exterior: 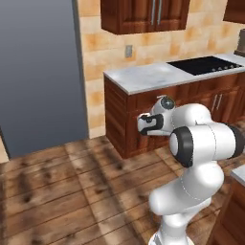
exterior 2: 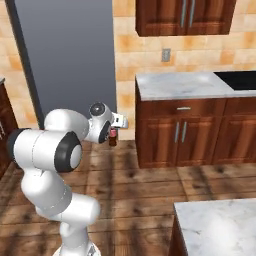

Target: Place the large bottle from the dining counter next to the other large bottle outside the sink, and place the small bottle from the dining counter next to the other small bottle inside the sink.

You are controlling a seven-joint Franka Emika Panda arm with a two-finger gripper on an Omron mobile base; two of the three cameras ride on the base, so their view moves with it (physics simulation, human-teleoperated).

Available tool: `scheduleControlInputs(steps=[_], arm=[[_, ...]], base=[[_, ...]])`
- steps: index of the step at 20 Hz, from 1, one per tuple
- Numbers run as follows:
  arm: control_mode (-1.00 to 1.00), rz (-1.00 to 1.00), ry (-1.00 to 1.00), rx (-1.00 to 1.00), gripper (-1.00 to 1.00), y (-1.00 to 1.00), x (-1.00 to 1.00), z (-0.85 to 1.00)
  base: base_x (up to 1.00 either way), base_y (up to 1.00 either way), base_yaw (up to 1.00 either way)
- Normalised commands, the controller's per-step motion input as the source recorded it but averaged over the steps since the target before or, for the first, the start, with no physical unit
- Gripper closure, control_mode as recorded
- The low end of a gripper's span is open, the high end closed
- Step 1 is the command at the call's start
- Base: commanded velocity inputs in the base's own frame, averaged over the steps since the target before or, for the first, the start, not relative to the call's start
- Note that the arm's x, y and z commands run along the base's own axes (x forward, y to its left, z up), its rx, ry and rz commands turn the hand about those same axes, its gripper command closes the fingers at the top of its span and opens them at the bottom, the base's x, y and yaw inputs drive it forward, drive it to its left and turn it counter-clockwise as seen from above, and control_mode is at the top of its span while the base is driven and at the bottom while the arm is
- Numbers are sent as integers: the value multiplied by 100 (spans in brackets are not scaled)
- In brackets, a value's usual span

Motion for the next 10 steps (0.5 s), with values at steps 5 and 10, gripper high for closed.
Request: scheduleControlInputs(steps=[5,10], arm=[[100,0,0,0,100,0,0,0],[100,0,0,0,100,0,0,0]], base=[[47,31,-42],[48,26,-44]])
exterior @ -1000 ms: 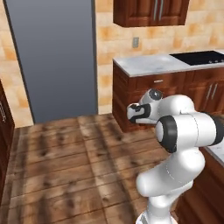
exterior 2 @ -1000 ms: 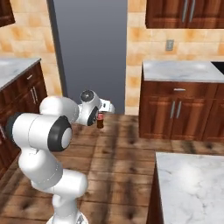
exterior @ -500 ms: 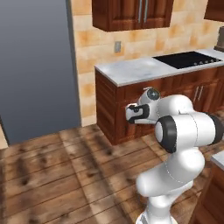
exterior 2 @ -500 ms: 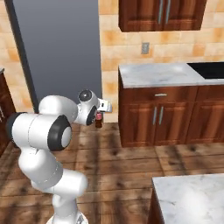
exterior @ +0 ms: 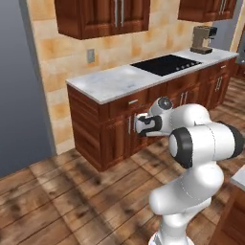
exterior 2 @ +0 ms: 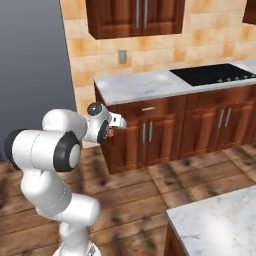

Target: Place the large bottle from the dining counter next to the other large bottle outside the sink, and place the small bottle from the dining counter next to the other small bottle inside the sink.

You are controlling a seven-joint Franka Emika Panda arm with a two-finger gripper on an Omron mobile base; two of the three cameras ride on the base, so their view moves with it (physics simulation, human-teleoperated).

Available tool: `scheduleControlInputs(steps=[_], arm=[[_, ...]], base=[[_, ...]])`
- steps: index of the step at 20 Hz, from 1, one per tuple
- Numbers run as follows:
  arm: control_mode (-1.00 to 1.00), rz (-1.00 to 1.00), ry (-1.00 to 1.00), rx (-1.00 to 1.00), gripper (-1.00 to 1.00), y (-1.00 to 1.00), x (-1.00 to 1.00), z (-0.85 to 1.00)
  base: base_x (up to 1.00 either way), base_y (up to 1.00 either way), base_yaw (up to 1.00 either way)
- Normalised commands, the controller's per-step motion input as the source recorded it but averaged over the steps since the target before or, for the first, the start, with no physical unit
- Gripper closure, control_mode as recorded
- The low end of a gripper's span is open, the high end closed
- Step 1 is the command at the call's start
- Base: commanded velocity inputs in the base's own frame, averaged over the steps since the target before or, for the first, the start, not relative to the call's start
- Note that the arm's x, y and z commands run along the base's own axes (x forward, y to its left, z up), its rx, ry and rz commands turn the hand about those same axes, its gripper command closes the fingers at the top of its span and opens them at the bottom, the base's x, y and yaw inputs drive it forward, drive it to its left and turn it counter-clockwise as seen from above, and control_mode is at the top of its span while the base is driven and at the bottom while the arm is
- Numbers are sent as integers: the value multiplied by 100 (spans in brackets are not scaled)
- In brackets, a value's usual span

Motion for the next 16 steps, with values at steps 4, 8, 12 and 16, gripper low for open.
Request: scheduleControlInputs(steps=[4,8,12,16], arm=[[100,0,0,0,100,0,0,0],[100,0,0,0,100,0,0,0],[100,0,0,0,100,0,0,0],[100,0,0,0,100,0,0,0]], base=[[57,30,-44],[55,25,-45],[58,24,-44],[59,21,-44]])
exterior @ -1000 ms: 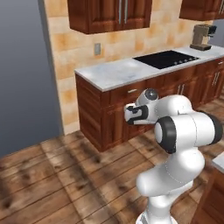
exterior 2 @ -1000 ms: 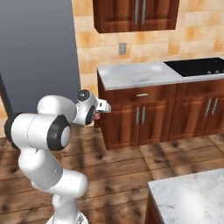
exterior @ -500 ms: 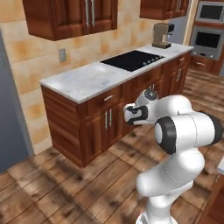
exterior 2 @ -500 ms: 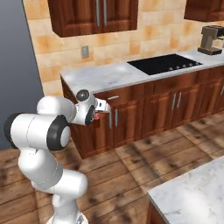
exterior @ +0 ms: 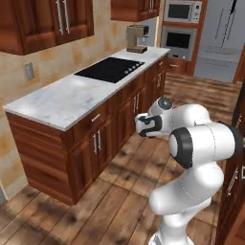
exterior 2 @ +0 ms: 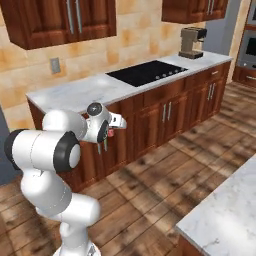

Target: Place the large bottle from the dining counter next to the other large bottle outside the sink, and place the small bottle from the dining counter next to the other small bottle inside the sink.

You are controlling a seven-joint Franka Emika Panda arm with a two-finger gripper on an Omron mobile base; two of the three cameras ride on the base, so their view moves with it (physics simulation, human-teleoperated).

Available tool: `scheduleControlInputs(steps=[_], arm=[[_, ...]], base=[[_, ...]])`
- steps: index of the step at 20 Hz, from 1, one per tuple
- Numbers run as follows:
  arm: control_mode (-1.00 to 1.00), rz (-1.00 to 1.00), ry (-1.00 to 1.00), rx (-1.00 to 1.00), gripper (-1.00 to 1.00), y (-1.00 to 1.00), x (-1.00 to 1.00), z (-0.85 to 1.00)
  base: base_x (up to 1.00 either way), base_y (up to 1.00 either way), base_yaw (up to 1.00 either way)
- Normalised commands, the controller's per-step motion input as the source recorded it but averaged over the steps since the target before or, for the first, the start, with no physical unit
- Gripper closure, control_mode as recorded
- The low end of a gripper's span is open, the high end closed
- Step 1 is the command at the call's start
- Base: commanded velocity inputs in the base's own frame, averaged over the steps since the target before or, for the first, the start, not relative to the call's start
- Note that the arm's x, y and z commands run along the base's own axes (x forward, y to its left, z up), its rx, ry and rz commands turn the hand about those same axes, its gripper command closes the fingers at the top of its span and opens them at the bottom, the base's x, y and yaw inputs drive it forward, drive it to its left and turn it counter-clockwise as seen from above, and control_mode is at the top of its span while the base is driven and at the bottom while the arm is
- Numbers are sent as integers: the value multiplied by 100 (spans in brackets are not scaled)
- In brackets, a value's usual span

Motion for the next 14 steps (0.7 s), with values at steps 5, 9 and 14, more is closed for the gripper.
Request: scheduleControlInputs(steps=[5,9,14], arm=[[100,0,0,0,100,0,0,0],[100,0,0,0,100,0,0,0],[100,0,0,0,100,0,0,0]], base=[[84,11,-41],[100,6,-32],[100,9,-27]])
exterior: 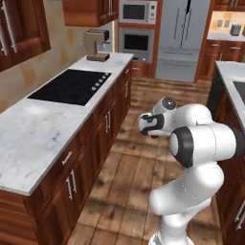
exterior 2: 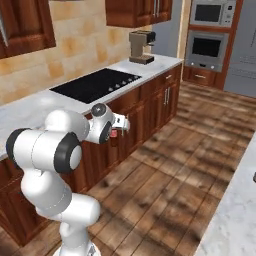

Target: Place the large bottle from the dining counter next to the other large bottle outside the sink, and place the small bottle from the dining counter next to the other small bottle inside the sink.

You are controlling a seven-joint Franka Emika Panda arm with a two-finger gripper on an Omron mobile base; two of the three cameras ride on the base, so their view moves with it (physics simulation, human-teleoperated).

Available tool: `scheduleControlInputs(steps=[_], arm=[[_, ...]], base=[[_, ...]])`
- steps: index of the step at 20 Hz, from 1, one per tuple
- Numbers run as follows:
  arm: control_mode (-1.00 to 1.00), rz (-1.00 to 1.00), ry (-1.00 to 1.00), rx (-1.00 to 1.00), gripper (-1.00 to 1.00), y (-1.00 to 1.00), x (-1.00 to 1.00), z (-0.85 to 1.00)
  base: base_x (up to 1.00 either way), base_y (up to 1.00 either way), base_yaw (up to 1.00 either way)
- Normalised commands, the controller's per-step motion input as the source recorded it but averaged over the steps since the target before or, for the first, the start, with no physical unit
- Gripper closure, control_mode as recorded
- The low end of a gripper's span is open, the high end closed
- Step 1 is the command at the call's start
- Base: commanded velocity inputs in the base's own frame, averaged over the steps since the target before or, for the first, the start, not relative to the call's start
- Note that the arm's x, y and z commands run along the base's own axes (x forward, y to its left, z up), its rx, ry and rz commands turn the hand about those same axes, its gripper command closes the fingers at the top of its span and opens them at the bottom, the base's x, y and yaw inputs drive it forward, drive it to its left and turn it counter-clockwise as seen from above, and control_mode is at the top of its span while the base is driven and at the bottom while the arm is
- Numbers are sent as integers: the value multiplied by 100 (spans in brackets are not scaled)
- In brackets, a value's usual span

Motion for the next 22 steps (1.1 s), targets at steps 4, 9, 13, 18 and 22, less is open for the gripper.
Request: scheduleControlInputs(steps=[4,9,13,18,22], arm=[[100,0,0,0,100,0,0,0],[100,0,0,0,100,0,0,0],[100,0,0,0,100,0,0,0],[100,0,0,0,100,0,0,0],[100,0,0,0,100,0,0,0]], base=[[100,9,-27],[100,7,-30],[91,6,-38],[79,21,-41],[74,29,-39]])
